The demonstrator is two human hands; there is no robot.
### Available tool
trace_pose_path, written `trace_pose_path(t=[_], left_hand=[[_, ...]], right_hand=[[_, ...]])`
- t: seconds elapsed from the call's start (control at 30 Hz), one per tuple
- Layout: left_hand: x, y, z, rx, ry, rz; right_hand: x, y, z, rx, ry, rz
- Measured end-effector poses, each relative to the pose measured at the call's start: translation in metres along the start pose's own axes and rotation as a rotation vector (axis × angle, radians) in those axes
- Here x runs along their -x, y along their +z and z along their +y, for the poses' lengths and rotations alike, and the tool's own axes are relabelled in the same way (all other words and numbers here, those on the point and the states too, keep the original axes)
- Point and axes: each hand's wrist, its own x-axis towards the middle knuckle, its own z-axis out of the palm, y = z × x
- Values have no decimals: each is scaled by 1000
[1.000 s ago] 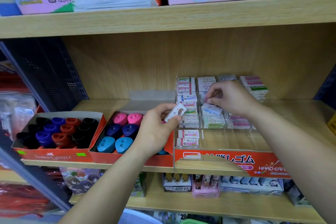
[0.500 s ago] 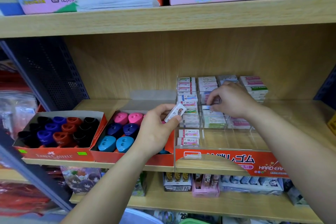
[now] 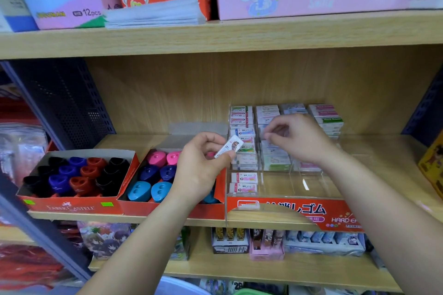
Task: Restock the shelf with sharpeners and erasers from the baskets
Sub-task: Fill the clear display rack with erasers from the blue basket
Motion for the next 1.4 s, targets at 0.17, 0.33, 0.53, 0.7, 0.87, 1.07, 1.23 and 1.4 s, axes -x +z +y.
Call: trace_pose_path(t=[0.17, 0.33, 0.53, 0.7, 0.87, 1.07, 1.23, 1.4], left_hand=[[12, 1, 12, 81, 28, -16], [27, -4, 21, 180, -36, -30], [32, -5, 29, 113, -31, -58], [35, 20, 37, 86, -4, -93], [27, 51, 46, 101, -14, -136], [-6, 73, 36, -434, 185, -145], [-30, 86, 23, -749, 232, -259], [-34, 90, 1, -850, 294, -250]], right_hand=[[25, 11, -50, -441, 26, -136], [32, 15, -59, -616, 102, -93], [49, 20, -65, -780, 202, -41], [75, 9, -49, -819, 180, -108], [90, -29, -18, -784, 223, -28], [73, -93, 43, -329, 275, 296], [45, -95, 79, 32, 274, 193], [31, -91, 97, 110, 233, 93]])
